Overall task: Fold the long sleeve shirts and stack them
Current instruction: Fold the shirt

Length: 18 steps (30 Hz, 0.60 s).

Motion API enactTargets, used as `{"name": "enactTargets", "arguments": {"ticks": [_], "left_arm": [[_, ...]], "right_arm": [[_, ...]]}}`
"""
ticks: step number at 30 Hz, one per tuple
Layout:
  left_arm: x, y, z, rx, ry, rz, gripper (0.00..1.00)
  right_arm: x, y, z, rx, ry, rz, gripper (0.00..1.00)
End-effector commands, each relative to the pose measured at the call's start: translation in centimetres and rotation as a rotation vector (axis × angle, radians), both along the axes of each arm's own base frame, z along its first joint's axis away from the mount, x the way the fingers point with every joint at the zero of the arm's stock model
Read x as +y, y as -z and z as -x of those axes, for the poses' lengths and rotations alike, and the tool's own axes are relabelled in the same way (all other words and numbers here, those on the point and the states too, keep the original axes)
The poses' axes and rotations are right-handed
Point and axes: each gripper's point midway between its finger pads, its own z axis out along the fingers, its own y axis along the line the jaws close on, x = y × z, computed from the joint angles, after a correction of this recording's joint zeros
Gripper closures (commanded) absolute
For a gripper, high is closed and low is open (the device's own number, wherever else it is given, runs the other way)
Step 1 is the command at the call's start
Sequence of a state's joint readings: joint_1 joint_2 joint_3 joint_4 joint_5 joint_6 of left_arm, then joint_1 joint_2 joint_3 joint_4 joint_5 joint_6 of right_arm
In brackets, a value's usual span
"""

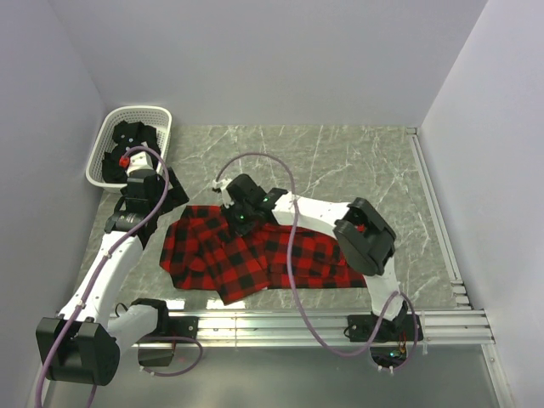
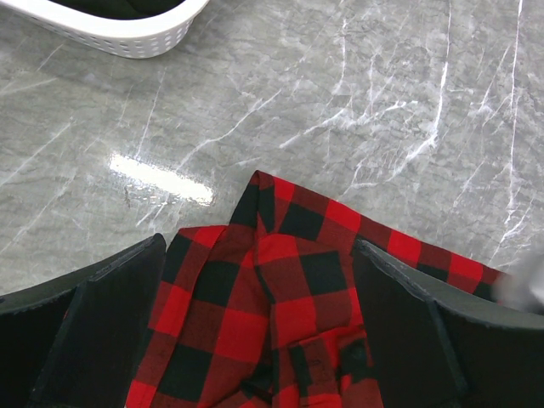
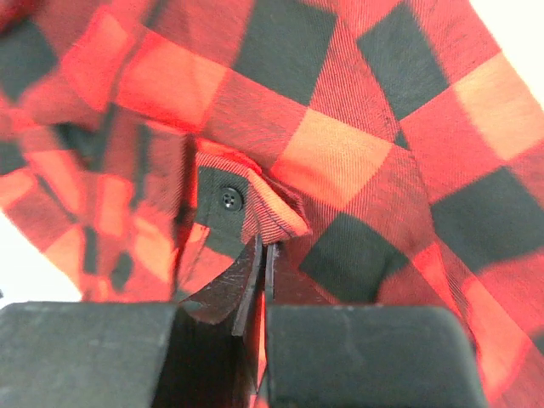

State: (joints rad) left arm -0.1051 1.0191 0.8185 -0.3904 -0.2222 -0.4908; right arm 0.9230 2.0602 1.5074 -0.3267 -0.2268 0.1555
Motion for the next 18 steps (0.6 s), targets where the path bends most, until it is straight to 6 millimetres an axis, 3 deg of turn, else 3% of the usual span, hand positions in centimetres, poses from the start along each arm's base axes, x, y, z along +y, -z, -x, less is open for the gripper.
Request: {"name": "enactTargets", "arguments": {"ticks": [1, 8, 10, 14, 17, 18], "left_arm": [[-0.4, -1.2, -0.5, -0.041, 0.019, 0.006, 0.02], [-0.4, -1.4, -0.5, -0.051, 0.018, 0.011, 0.02], [-0.8, -1.4, -0.5, -0.055, 0.042, 0.023, 0.02], [-1.8, -1.5, -0.6, -0.068, 0.098, 0.043, 0.03], [-2.8, -1.5, -0.7, -0.072, 0.152, 0.069, 0.03], [-3.1, -1.3, -0.6, -0.069, 0.165, 0.07, 0.04]], "right_arm": [[1.2, -10.8, -1.4, -0.19, -0.01, -0.168, 1.0], [-1.1, -18.2, -1.0, -0.304, 0.043, -0.258, 1.0], [-1.8, -19.0, -1.1, -0.322, 0.086, -0.27, 1.0], [-4.8, -21.0, -3.4, -0.412, 0.302, -0.262, 1.0], [-6.9, -21.2, -4.3, -0.429, 0.432, -0.249, 1.0], [-8.4, -20.9, -5.1, -0.441, 0.502, -0.21, 1.0]]}}
